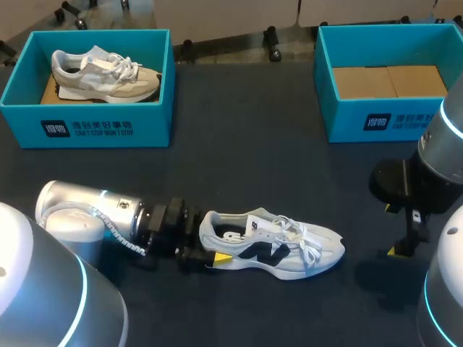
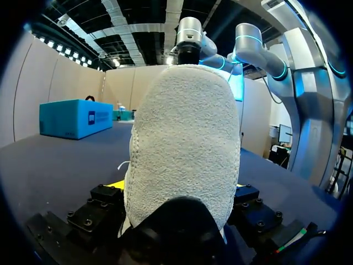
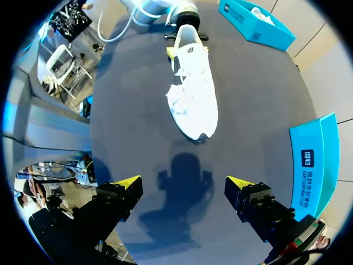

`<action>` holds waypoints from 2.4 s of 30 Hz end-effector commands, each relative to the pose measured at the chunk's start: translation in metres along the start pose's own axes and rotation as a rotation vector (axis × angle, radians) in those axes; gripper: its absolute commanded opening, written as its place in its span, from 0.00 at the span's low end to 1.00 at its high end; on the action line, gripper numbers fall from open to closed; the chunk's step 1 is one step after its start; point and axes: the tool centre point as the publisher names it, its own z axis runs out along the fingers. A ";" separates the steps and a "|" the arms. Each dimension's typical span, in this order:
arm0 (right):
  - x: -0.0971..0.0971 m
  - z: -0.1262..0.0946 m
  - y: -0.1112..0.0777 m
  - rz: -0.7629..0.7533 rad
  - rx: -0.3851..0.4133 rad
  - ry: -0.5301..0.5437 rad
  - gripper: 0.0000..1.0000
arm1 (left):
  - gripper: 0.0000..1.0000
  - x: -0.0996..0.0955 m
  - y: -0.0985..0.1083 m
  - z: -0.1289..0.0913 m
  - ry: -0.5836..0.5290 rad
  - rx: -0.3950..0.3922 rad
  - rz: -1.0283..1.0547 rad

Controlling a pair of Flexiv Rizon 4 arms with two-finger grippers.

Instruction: Take the shoe out of the shoebox, open the shoe tongue, remove and reinsert the insole, then place the shoe into the shoebox

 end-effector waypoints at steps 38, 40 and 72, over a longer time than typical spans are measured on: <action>-0.033 0.011 0.207 1.189 0.287 0.106 1.00 | 0.00 -0.002 0.005 0.001 0.000 -0.002 -0.001; -0.032 0.013 0.216 1.239 0.324 0.099 1.00 | 0.00 -0.002 0.005 0.001 0.000 -0.002 -0.001; -0.003 0.051 0.264 1.223 0.392 -0.162 1.00 | 0.00 -0.002 0.005 0.001 0.000 -0.002 -0.001</action>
